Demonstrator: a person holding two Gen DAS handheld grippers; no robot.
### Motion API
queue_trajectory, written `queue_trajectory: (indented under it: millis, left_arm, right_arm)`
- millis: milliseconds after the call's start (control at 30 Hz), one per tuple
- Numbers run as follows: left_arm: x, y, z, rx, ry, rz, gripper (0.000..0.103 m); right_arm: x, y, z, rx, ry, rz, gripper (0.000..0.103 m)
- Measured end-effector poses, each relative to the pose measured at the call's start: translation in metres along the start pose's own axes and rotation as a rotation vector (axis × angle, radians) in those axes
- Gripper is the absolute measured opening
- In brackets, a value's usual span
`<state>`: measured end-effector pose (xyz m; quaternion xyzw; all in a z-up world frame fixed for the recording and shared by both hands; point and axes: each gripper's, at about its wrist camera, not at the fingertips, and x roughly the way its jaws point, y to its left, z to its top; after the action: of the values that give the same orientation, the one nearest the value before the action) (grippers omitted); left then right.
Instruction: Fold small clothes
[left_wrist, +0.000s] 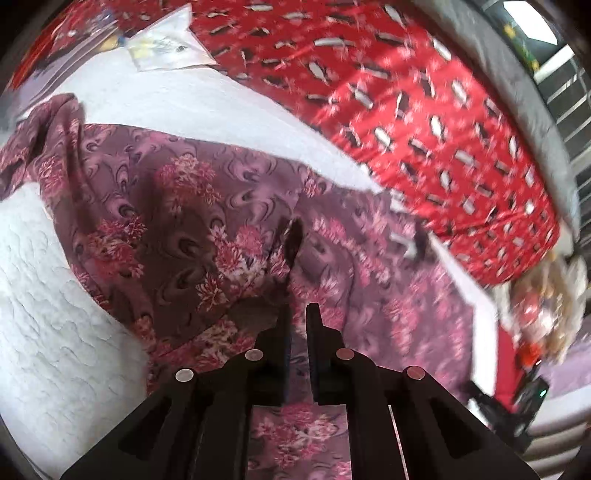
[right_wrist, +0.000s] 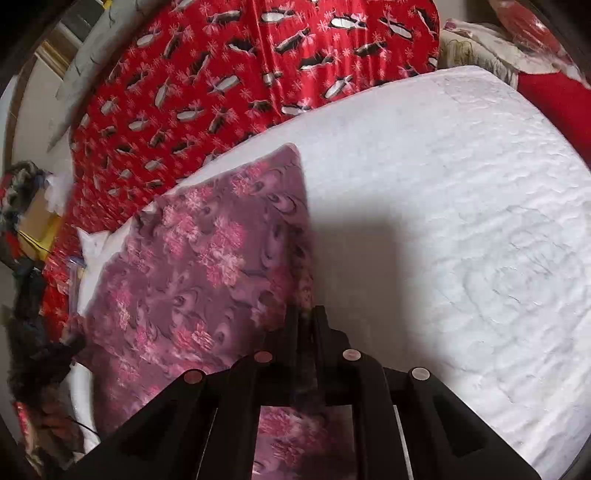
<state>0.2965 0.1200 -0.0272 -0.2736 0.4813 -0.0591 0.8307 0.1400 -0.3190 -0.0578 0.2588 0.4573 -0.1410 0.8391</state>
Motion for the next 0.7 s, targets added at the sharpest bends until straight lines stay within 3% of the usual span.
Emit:
queue_trajectory:
  millis: [100, 233, 300, 400, 533, 633, 700]
  left_arm:
    - [0.013, -0.008, 0.0, 0.041, 0.017, 0.021, 0.006]
    - [0.057, -0.014, -0.002, 0.063, 0.098, 0.092, 0.006]
    - [0.061, -0.01, 0.003, 0.025, 0.101, 0.062, 0.006]
    - [0.039, 0.004, 0.011, 0.001, 0.076, 0.015, 0.006]
    - [-0.013, 0.039, 0.029, -0.011, -0.023, 0.053, 0.008]
    - [-0.056, 0.086, 0.046, -0.066, -0.088, 0.115, 0.025]
    - [-0.083, 0.127, 0.056, -0.143, -0.134, 0.173, 0.03]
  right_arm:
    - [-0.024, 0.017, 0.002, 0.014, -0.126, 0.05, 0.011]
    - [-0.016, 0.064, 0.007, -0.07, -0.095, 0.107, 0.011]
    - [-0.008, 0.089, 0.005, -0.125, -0.071, 0.116, 0.011]
    - [0.012, 0.13, -0.004, -0.19, -0.026, 0.15, 0.012]
    - [0.046, 0.188, -0.019, -0.253, 0.04, 0.191, 0.013]
    - [0.075, 0.227, -0.025, -0.268, 0.082, 0.23, 0.013]
    - [0.091, 0.245, -0.032, -0.257, 0.096, 0.274, 0.014]
